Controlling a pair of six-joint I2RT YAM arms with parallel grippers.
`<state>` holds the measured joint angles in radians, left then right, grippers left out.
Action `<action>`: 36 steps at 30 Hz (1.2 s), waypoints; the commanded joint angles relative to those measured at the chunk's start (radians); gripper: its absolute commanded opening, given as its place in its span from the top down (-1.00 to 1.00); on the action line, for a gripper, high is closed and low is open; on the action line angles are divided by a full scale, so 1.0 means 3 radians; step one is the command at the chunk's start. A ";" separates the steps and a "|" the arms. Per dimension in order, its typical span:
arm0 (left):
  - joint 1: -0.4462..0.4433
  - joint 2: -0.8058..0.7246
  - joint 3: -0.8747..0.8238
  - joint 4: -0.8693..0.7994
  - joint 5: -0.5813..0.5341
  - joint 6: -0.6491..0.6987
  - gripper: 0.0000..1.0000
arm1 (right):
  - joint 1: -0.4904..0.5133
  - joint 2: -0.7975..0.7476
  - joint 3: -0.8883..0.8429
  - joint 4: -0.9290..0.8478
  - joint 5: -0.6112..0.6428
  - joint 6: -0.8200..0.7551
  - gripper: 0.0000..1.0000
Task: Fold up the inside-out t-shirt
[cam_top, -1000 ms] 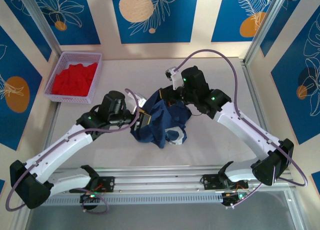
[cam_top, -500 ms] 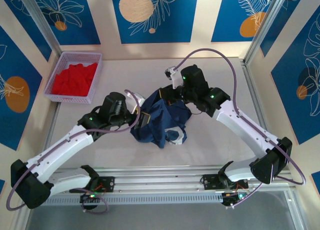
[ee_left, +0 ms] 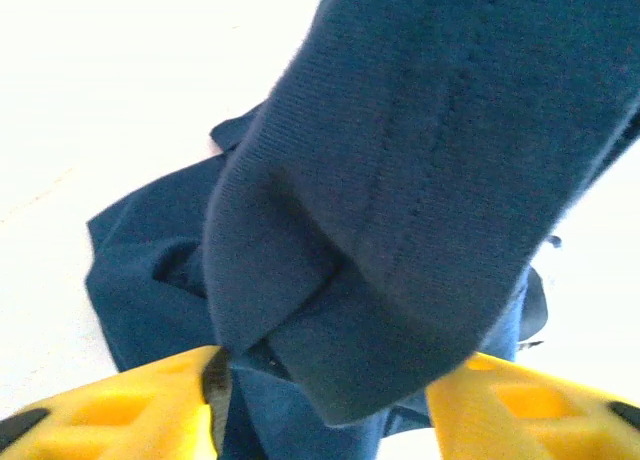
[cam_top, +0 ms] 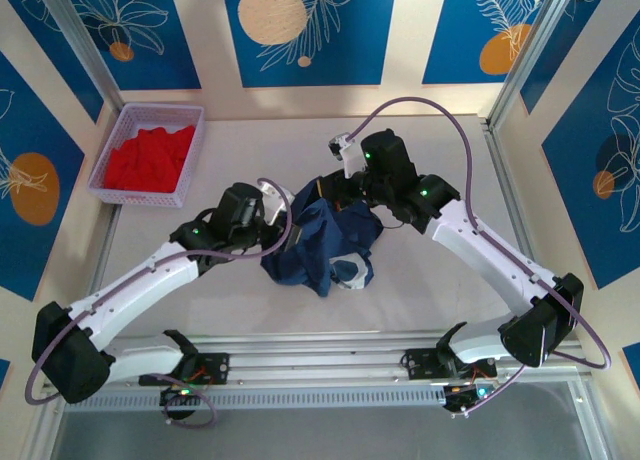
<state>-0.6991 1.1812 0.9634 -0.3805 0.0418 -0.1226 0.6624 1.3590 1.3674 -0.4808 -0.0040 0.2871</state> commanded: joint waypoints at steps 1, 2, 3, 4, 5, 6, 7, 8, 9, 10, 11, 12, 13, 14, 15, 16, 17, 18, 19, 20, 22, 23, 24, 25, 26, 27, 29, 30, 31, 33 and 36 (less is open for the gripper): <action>-0.0032 0.0009 0.0143 0.0115 -0.0194 0.0039 0.08 | -0.0015 0.0011 0.0095 0.0017 -0.0068 0.0014 1.00; -0.0032 0.0005 0.0143 0.0120 -0.0200 0.0036 0.14 | -0.0015 0.0011 0.0092 0.0021 -0.0074 0.0014 1.00; -0.0030 0.0002 0.0143 0.0125 -0.0196 0.0036 0.20 | -0.0015 0.0013 0.0086 0.0020 -0.0076 0.0014 1.00; -0.0030 0.0002 0.0147 0.0128 -0.0191 0.0037 0.26 | -0.0015 0.0011 0.0087 0.0017 -0.0074 0.0009 1.00; -0.0032 -0.0003 0.0147 0.0128 -0.0182 0.0036 0.31 | -0.0017 0.0011 0.0085 0.0018 -0.0073 0.0011 1.00; -0.0031 -0.0001 0.0147 0.0122 -0.0176 0.0041 0.35 | -0.0018 0.0010 0.0084 0.0013 -0.0069 0.0010 1.00; -0.0032 -0.0004 0.0143 0.0118 -0.0170 0.0047 0.40 | -0.0020 0.0011 0.0083 0.0016 -0.0071 0.0010 1.00; -0.0032 -0.0006 0.0143 0.0112 -0.0169 0.0046 0.43 | -0.0023 0.0006 0.0084 0.0019 -0.0070 0.0011 1.00; -0.0032 -0.0011 0.0138 0.0104 -0.0178 0.0046 0.47 | -0.0024 0.0006 0.0082 0.0019 -0.0068 0.0010 1.00; -0.0032 -0.0015 0.0138 0.0099 -0.0180 0.0047 0.51 | -0.0021 0.0001 0.0083 0.0021 -0.0068 0.0005 1.00; -0.0032 -0.0022 0.0138 0.0096 -0.0180 0.0046 0.55 | -0.0027 0.0002 0.0081 0.0021 -0.0064 0.0004 1.00; -0.0032 -0.0025 0.0133 0.0093 -0.0185 0.0046 0.60 | -0.0025 0.0000 0.0087 0.0020 -0.0066 0.0004 1.00; -0.0032 -0.0026 0.0127 0.0097 -0.0197 0.0044 0.63 | -0.0027 -0.0004 0.0089 0.0022 -0.0063 0.0006 1.00; -0.0032 -0.0029 0.0125 0.0091 -0.0213 0.0041 0.66 | -0.0030 -0.0008 0.0086 0.0021 -0.0063 0.0005 1.00; -0.0032 -0.0026 0.0115 0.0092 -0.0230 0.0041 0.67 | -0.0025 -0.0015 0.0089 0.0019 -0.0067 0.0005 1.00; -0.0032 -0.0030 0.0113 0.0096 -0.0244 0.0037 0.69 | -0.0026 -0.0011 0.0091 0.0021 -0.0068 0.0005 1.00; -0.0030 -0.0029 0.0107 0.0098 -0.0259 0.0032 0.71 | -0.0029 -0.0018 0.0090 0.0015 -0.0069 0.0006 1.00; -0.0027 -0.0026 0.0102 0.0109 -0.0271 0.0026 0.72 | -0.0030 -0.0019 0.0094 0.0011 -0.0071 0.0005 1.00; -0.0027 -0.0035 0.0098 0.0122 -0.0277 0.0029 0.71 | -0.0026 -0.0018 0.0094 0.0008 -0.0074 0.0004 1.00; -0.0027 -0.0026 0.0097 0.0131 -0.0291 0.0024 0.69 | -0.0027 -0.0018 0.0100 0.0007 -0.0086 0.0011 1.00; -0.0026 -0.0024 0.0097 0.0145 -0.0303 0.0028 0.63 | -0.0025 -0.0012 0.0094 0.0010 -0.0107 0.0015 1.00; -0.0027 -0.0012 0.0097 0.0154 -0.0297 0.0033 0.60 | -0.0025 -0.0012 0.0091 0.0016 -0.0118 0.0019 1.00; -0.0027 -0.0002 0.0106 0.0156 -0.0293 0.0038 0.57 | -0.0025 -0.0012 0.0091 0.0018 -0.0126 0.0028 1.00; -0.0027 0.0008 0.0111 0.0160 -0.0295 0.0040 0.53 | -0.0025 -0.0011 0.0086 0.0018 -0.0130 0.0032 1.00; -0.0026 0.0029 0.0117 0.0164 -0.0294 0.0044 0.50 | -0.0025 -0.0008 0.0089 0.0025 -0.0136 0.0030 1.00; -0.0027 0.0049 0.0122 0.0166 -0.0297 0.0052 0.49 | -0.0025 -0.0005 0.0088 0.0022 -0.0141 0.0031 1.00; -0.0027 0.0076 0.0137 0.0166 -0.0308 0.0063 0.47 | -0.0025 -0.0005 0.0082 0.0024 -0.0155 0.0039 1.00; -0.0027 0.0094 0.0141 0.0175 -0.0315 0.0071 0.46 | -0.0027 -0.0001 0.0081 0.0030 -0.0151 0.0035 1.00; -0.0026 0.0103 0.0147 0.0182 -0.0315 0.0078 0.46 | -0.0027 0.0001 0.0083 0.0028 -0.0158 0.0038 1.00; -0.0027 0.0125 0.0156 0.0205 -0.0304 0.0081 0.45 | -0.0025 0.0010 0.0082 0.0036 -0.0169 0.0040 1.00; -0.0027 0.0139 0.0175 0.0220 -0.0264 0.0082 0.54 | -0.0025 0.0023 0.0076 0.0033 -0.0166 0.0036 1.00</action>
<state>-0.7017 1.2194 0.9771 -0.3370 -0.0349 -0.1173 0.6594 1.3598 1.3674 -0.4805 -0.0338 0.2878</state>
